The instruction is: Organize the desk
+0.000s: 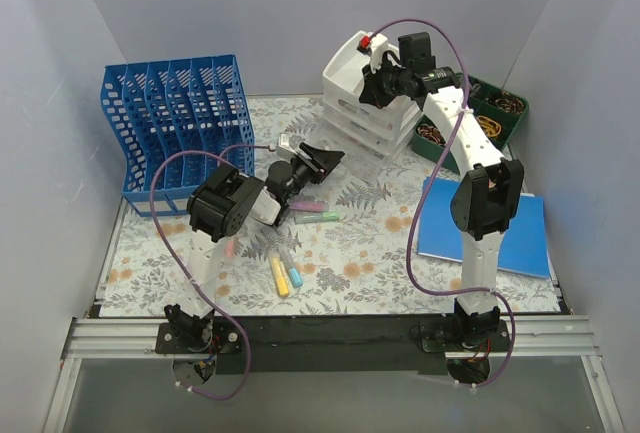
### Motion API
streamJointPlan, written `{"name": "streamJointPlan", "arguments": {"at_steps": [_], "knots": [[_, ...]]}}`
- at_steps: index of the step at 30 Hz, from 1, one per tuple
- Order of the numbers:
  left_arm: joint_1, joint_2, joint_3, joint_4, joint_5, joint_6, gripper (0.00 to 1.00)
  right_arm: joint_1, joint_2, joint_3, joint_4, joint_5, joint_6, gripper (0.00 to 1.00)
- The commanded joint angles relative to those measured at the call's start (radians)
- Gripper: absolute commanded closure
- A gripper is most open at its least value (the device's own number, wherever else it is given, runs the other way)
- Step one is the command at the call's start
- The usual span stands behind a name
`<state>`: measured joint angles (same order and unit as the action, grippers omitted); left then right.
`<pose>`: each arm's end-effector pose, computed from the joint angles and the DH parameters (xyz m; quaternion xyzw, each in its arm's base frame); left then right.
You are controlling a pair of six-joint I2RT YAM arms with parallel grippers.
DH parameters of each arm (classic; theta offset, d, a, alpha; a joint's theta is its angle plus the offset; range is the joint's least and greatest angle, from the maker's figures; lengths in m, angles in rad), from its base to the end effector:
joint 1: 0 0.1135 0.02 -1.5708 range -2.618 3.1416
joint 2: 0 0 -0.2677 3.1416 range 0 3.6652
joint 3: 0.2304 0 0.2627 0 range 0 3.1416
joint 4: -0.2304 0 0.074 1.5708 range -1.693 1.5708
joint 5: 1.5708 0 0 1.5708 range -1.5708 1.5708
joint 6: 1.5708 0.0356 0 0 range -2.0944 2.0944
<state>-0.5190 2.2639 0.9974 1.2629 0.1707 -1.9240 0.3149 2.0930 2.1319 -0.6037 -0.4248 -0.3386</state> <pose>0.3738 -0.2205 0.0930 -0.4101 0.5776 -0.6815 0.1839 0.4677 0.1678 0.3584 -0.3711 0.7785 0.1791 0.4734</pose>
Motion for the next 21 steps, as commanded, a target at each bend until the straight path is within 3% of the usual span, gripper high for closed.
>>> {"name": "streamJointPlan", "arguments": {"at_steps": [1,9,13,16,21], "knots": [[0.008,-0.124,-0.045,0.343,0.018,0.005,0.52,-0.031,0.059,-0.015,-0.082,0.113,-0.022,0.99],[0.008,-0.19,-0.121,0.319,0.047,0.031,0.51,-0.031,0.052,-0.023,-0.084,0.1,-0.027,0.99],[0.007,-0.289,-0.154,0.19,0.078,0.114,0.48,-0.033,0.033,-0.033,-0.088,0.071,-0.042,0.99],[0.007,-0.393,-0.158,0.031,0.104,0.206,0.43,-0.03,0.009,-0.038,-0.091,0.048,-0.05,0.91],[0.007,-0.559,-0.126,-0.348,0.121,0.388,0.38,-0.022,-0.07,-0.044,-0.094,0.031,-0.068,0.71]]}}
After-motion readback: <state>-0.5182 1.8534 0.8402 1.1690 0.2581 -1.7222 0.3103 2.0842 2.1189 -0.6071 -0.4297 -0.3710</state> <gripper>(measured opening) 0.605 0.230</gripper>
